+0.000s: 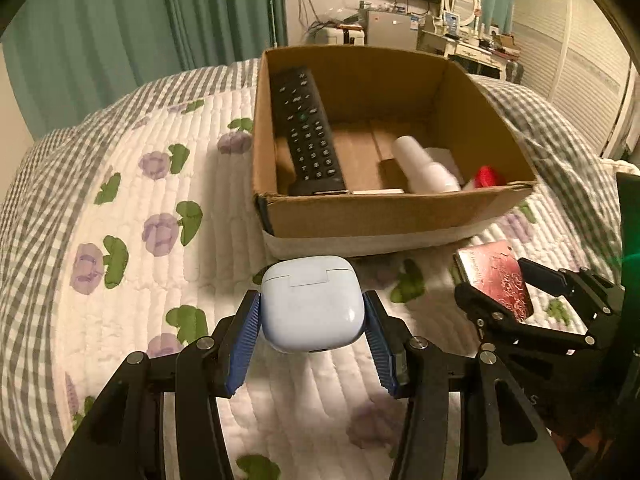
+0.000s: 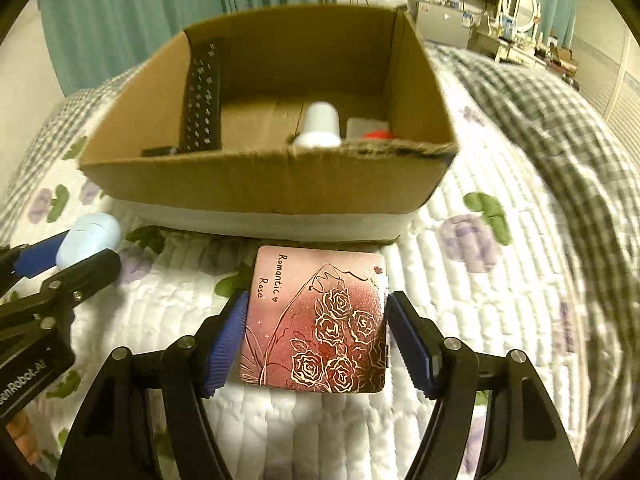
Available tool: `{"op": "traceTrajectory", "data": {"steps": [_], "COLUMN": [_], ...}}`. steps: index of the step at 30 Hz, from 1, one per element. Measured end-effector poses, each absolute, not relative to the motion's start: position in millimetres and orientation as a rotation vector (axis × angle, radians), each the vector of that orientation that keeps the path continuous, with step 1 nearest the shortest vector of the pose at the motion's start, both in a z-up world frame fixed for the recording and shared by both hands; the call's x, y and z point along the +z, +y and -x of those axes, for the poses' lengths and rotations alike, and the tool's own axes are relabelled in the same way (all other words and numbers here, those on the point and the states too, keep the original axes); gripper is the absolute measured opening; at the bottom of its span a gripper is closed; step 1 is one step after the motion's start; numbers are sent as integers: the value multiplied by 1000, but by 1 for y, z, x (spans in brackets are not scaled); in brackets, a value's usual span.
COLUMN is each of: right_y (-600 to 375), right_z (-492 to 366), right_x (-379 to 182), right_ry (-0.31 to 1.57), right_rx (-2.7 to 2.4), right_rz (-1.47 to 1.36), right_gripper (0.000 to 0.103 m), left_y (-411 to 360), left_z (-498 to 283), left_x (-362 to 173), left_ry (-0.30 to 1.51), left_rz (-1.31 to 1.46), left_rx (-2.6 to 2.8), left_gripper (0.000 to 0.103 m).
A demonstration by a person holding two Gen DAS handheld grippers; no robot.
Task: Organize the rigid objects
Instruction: 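Grasp the blue earbud case with the left gripper while the right grasps the rose card, then lower the earbud case and rose card into the box and release both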
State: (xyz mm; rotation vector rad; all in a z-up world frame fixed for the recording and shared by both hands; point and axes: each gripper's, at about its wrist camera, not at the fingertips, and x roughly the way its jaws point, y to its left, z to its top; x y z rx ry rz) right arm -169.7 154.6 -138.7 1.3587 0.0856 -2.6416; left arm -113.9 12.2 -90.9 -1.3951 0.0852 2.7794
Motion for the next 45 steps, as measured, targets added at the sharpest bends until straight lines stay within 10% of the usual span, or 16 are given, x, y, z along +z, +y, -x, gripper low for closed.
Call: {"op": "traceTrajectory", "data": {"steps": [29,45], "right_y": [163,158], "right_z": [164,297], "right_x": [58,0], "right_ry": [135,176], "right_rx": [-2742,-2660], "right_rz": [-856,-951], "right_gripper": [67,67], "left_y": [30,46], "left_z": [137,277], "left_x": [38,-56], "left_ry": [154,175], "left_rz": [1060,1280], "left_rx": [2937,2787], "left_gripper": [52,52]}}
